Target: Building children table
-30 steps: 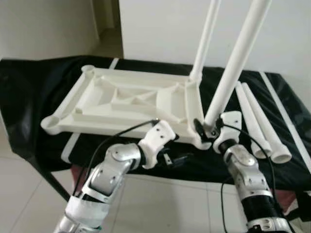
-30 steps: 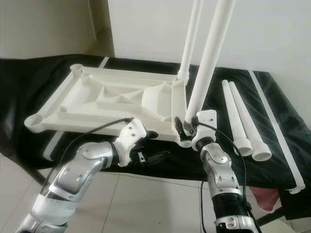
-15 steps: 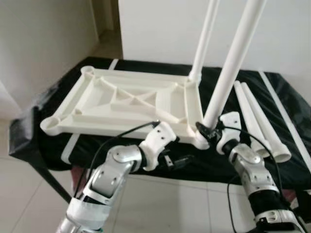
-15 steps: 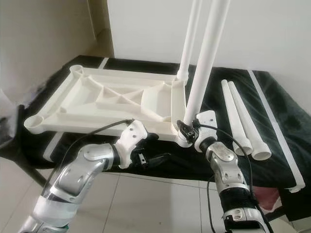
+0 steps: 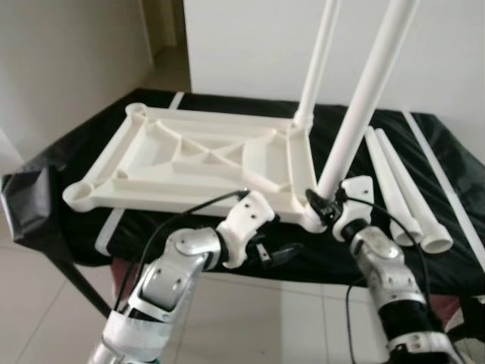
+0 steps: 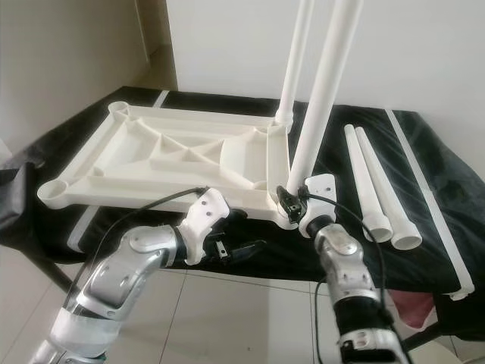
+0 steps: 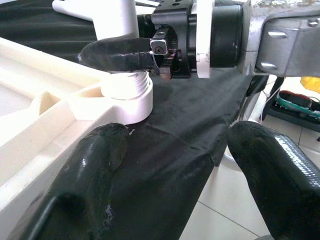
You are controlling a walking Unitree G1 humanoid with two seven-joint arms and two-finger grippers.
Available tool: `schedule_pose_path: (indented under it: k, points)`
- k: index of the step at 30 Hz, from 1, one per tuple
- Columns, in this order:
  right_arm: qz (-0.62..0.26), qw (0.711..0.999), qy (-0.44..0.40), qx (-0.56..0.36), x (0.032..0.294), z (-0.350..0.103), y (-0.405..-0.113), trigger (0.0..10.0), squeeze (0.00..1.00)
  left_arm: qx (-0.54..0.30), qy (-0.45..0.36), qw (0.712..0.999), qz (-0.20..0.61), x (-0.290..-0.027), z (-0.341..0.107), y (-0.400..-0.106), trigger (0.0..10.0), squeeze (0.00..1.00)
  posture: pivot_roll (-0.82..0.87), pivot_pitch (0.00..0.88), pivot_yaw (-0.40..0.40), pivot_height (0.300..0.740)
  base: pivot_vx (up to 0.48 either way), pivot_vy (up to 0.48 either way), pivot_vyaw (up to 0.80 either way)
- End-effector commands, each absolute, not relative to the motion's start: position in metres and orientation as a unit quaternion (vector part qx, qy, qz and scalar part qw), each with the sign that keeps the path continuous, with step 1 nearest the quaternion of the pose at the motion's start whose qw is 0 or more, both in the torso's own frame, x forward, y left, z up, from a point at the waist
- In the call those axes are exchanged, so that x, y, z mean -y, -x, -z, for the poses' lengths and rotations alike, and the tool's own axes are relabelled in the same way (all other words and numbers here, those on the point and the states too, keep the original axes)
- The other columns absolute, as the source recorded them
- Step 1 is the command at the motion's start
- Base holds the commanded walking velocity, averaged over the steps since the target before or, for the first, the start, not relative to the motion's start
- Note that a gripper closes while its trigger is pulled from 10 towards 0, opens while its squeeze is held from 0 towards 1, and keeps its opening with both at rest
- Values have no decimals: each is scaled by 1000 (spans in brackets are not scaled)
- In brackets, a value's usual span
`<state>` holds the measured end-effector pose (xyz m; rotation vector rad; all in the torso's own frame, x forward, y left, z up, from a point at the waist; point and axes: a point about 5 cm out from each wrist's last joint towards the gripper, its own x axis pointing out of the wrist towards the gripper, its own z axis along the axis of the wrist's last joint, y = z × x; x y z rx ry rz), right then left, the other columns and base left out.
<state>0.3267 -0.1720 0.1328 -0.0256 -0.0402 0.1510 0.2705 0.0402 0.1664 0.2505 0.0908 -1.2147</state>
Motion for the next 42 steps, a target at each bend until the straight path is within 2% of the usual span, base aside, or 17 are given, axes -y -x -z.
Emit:
schedule_pose_path:
  k: [1, 9, 13, 16, 29, 30, 31, 42]
  points:
    - [-21, 1000, 22, -7, 181, -124, -321, 10000, 0, -42, -118, 837, 533, -43, -166, -273, 10000, 0, 17, 34, -19, 740, 0, 0, 0]
    - [116, 993, -21, -20, 167, -116, -305, 10000, 0, -45, -115, 836, 535, -42, -165, -271, 10000, 0, 15, 38, -22, 740, 0, 0, 0]
    - [152, 987, -38, -26, 155, -115, -297, 10000, 0, -45, -114, 837, 534, -42, -166, -271, 10000, 0, 22, 38, -30, 740, 0, 0, 0]
    - [136, 989, -52, -30, 140, -115, -295, 10000, 0, -45, -111, 837, 533, -42, -166, -271, 10000, 0, 17, 36, -28, 740, 0, 0, 0]
    - [128, 990, -51, -19, 141, -121, -291, 10000, 0, -46, -114, 837, 534, -41, -164, -271, 10000, 0, 26, 20, -34, 740, 0, 0, 0]
    - [123, 991, -50, -16, 141, -122, -291, 10000, 820, -47, -114, 837, 534, -42, -164, -270, 10000, 0, 26, 18, -35, 740, 0, 0, 0]
    - [121, 991, -50, -15, 141, -122, -290, 10000, 1000, -47, -115, 837, 534, -42, -164, -270, 10000, 0, 26, 18, -35, 740, 0, 0, 0]
    - [84, 996, -40, 14, 155, -131, -289, 10000, 1000, -47, -114, 837, 533, -41, -163, -269, 10000, 0, 23, 6, -36, 740, 0, 0, 0]
